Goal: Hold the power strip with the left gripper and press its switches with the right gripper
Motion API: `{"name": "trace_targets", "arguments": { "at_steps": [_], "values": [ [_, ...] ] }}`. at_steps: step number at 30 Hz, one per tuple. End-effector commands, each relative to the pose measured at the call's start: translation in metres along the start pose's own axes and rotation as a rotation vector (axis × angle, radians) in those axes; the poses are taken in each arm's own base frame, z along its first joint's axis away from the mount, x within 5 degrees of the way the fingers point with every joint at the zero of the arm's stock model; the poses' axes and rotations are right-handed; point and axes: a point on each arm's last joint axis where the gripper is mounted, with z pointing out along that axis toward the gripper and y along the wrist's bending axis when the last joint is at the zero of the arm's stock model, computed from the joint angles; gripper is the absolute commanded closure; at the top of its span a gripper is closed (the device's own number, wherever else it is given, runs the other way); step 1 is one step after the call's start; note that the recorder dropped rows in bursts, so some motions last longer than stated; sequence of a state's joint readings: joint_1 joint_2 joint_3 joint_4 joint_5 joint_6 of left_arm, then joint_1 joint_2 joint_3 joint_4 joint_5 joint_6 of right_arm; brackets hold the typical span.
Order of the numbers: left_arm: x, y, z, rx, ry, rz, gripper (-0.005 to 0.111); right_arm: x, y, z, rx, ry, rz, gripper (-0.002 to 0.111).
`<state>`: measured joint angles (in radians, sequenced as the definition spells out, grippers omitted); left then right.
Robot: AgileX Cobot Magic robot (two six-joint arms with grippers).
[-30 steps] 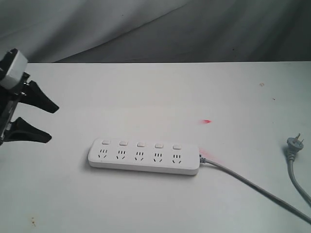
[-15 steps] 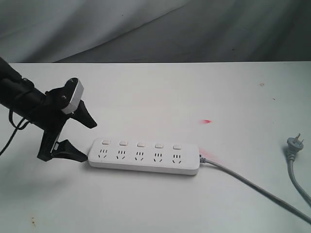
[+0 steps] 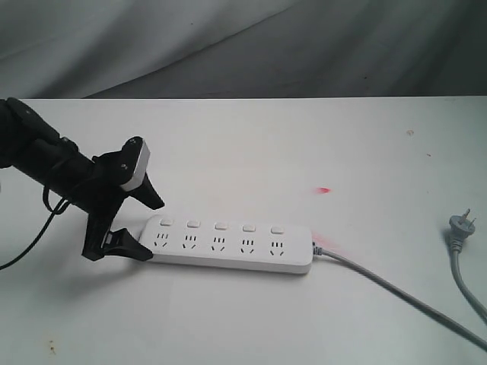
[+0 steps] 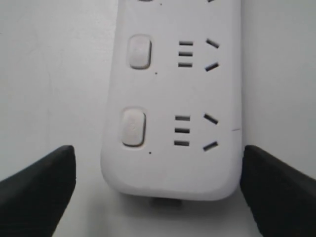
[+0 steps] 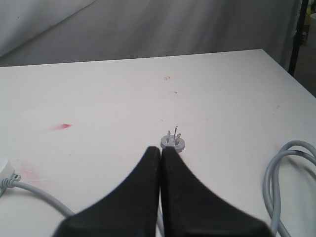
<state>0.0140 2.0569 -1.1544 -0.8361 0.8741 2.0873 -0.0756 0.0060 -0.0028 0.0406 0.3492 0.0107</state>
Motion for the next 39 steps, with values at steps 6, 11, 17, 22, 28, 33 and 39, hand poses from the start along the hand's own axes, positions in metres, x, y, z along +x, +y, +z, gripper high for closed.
{"name": "trace_targets", "arguments": {
  "at_steps": [6,11,17,22,28,33,39],
  "values": [
    [0.0029,0.0006,0.0095,0.014,-0.004,-0.011,0.024,0.0006,-0.0005,-0.0001,0.008,-0.004,-0.005,0.108],
    [0.0026,0.0006,0.0090,0.013,-0.004,-0.010,0.030,0.0006,-0.0005,-0.0001,0.008,-0.004,-0.005,0.108],
    [0.0026,0.0006,0.0090,0.013,-0.004,-0.010,0.066,0.0006,-0.0005,-0.0001,0.008,-0.004,-0.005,0.108],
    [0.0026,0.0006,0.0090,0.013,-0.004,-0.010,0.084,0.0006,-0.0005,-0.0001,0.008,-0.004,-0.005,0.108],
    [0.0026,0.0006,0.0090,0.013,-0.004,-0.010,0.101,0.0006,-0.0005,-0.0001,0.008,-0.004,-0.005,0.108],
    [0.0026,0.0006,0.0090,0.013,-0.004,-0.010,0.107,0.0006,-0.0005,-0.0001,0.008,-0.004,-0.005,0.108],
    [0.0026,0.0006,0.0090,0.013,-0.004,-0.010,0.107,0.0006,-0.0005,-0.0001,0.008,-0.004,-0.005,0.108]
  ]
}}
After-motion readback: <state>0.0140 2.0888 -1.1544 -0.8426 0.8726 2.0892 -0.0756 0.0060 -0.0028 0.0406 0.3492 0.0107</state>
